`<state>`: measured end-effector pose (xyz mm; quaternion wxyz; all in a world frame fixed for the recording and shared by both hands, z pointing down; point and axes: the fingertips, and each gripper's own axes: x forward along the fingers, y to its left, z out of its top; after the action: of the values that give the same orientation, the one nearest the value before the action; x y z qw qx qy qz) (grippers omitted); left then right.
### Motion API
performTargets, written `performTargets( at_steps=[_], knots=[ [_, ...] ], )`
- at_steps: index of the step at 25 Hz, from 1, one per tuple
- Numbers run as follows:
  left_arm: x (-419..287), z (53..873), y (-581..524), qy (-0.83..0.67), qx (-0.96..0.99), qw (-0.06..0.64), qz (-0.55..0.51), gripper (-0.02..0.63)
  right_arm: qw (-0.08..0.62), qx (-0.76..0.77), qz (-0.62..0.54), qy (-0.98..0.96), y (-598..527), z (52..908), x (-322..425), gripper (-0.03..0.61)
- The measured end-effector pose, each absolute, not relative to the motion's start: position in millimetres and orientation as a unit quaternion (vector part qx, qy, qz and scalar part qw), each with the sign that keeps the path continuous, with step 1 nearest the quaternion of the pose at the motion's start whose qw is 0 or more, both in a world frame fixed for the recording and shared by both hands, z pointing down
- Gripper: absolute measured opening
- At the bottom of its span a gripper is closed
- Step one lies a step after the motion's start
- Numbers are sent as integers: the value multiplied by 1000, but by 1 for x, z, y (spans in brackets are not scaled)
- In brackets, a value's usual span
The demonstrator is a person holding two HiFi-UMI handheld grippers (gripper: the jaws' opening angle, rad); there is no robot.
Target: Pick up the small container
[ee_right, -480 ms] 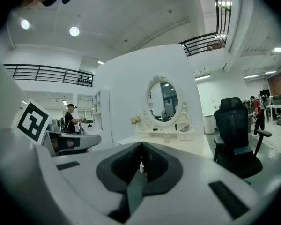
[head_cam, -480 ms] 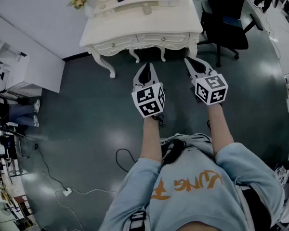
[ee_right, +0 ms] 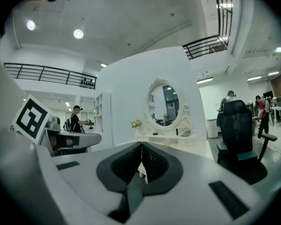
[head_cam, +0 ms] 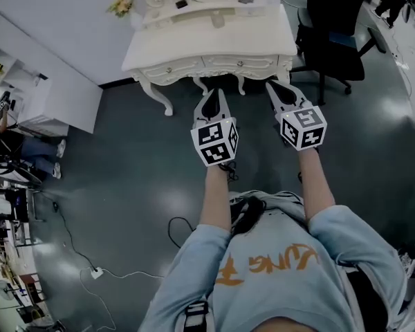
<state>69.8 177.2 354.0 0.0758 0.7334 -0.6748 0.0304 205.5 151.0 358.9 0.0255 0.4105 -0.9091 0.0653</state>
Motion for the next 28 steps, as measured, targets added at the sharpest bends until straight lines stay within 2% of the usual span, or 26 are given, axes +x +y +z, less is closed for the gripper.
performTargets(
  at_steps=[12, 22, 23, 25, 27, 28],
  knots=[
    [46, 345, 128, -676, 733, 68, 31, 21, -15, 382, 86, -920, 107, 356, 186, 28],
    [19, 383, -18, -648, 754, 96, 44, 21, -14, 366, 89, -926, -12, 376, 144, 35],
    [15, 386, -35, -645, 755, 102, 49, 21, -15, 365, 98, -926, -29, 378, 138, 51],
    [2, 392, -71, -641, 757, 113, 59, 21, -19, 355, 114, -928, -62, 381, 121, 161],
    [-12, 400, -105, -639, 755, 125, 71, 21, -19, 343, 127, -930, -95, 385, 101, 247],
    [-19, 406, -121, -638, 755, 132, 77, 21, -17, 341, 133, -931, -111, 389, 93, 270]
  ],
)
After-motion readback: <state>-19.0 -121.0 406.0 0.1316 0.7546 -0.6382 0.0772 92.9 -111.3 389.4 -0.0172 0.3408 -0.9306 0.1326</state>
